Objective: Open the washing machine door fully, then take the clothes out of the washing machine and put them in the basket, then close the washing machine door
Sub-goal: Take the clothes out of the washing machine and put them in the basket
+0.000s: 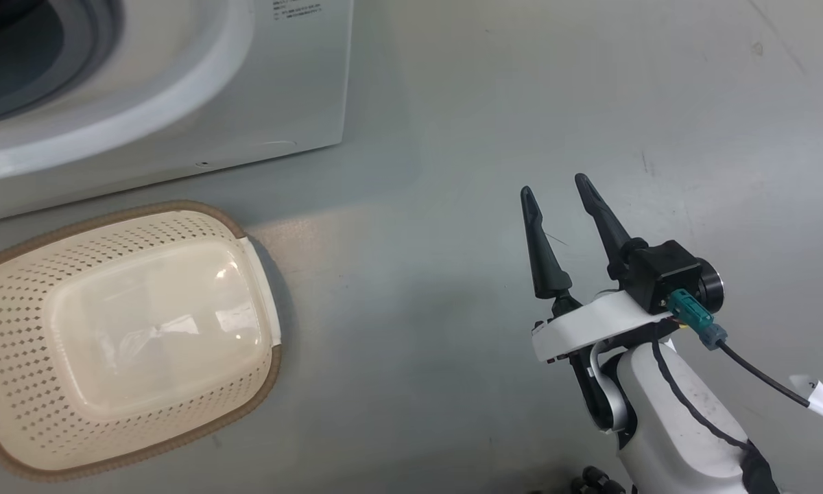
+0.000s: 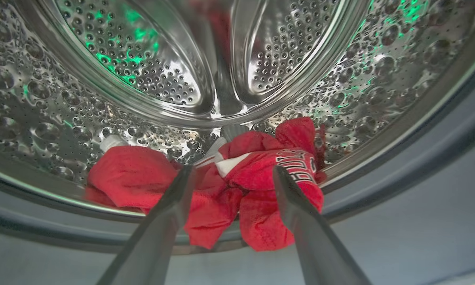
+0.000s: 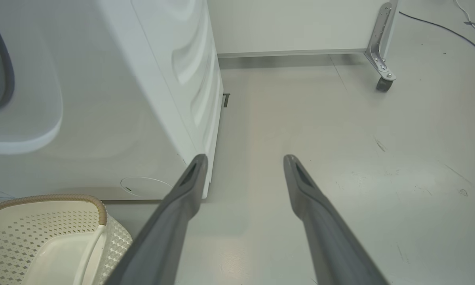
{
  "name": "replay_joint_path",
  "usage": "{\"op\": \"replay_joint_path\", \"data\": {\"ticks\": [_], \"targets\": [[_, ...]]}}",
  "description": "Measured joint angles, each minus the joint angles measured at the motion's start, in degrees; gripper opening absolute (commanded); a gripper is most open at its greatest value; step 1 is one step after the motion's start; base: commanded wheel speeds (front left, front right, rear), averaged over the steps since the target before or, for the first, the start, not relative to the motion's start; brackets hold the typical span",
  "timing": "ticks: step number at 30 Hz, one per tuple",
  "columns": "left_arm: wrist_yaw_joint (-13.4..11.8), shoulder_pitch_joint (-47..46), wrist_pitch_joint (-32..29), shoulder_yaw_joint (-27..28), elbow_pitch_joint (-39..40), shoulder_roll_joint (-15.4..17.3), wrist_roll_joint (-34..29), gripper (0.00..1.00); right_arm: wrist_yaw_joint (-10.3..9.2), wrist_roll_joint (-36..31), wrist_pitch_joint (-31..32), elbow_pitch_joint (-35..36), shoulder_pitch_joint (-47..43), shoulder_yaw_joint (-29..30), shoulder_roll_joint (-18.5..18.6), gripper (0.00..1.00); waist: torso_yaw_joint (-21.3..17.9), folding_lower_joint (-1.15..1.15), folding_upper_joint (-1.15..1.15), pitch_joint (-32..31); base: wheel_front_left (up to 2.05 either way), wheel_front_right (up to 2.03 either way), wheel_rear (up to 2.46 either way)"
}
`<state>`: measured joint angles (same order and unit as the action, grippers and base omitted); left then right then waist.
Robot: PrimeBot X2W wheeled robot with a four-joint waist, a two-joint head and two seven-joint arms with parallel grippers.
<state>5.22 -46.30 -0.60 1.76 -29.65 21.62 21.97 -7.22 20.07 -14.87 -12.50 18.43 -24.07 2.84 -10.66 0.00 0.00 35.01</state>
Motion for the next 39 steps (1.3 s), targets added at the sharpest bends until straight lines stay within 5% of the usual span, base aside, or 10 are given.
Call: {"op": "replay_joint_path", "data": {"ticks": [9,31,32,34,39], "targets": [[-2.52,-6.49,-2.97,1.86,-4.92,4.27,-1.03,1.0,0.0,1.71,0.0,0.99,0.68,-0.29,-0.02,1.0,-2.94,0.0,0.0,3.48,0.0,0.0,0.0],[-6.99,-11.34,-2.78,1.32,-14.74,3.32,-3.24,1.0,0.0,2.19,0.0,0.86,1.72,2.02,-0.04,1.0,-3.7,0.0,0.0,6.48,0.0,0.0,0.0],[-7.02,-11.35,-2.78,1.25,-15.28,3.04,-3.38,0.86,0.0,2.18,0.0,0.77,1.99,1.99,-0.08,1.0,-3.53,0.0,0.0,6.3,0.0,0.0,0.0],[-7.02,-11.36,-2.26,1.1,-16.9,2.55,-3.37,0.04,0.0,2.08,0.0,0.67,2.66,1.99,-0.04,1.0,-3.06,0.0,0.0,5.7,0.0,0.0,0.0],[-7.02,-11.36,-0.94,0.8,-18.97,1.68,-3.36,0.0,0.0,2.03,0.0,-0.45,2.72,1.94,-0.04,1.0,-2.35,0.0,0.0,4.42,0.0,0.0,0.0]]}}
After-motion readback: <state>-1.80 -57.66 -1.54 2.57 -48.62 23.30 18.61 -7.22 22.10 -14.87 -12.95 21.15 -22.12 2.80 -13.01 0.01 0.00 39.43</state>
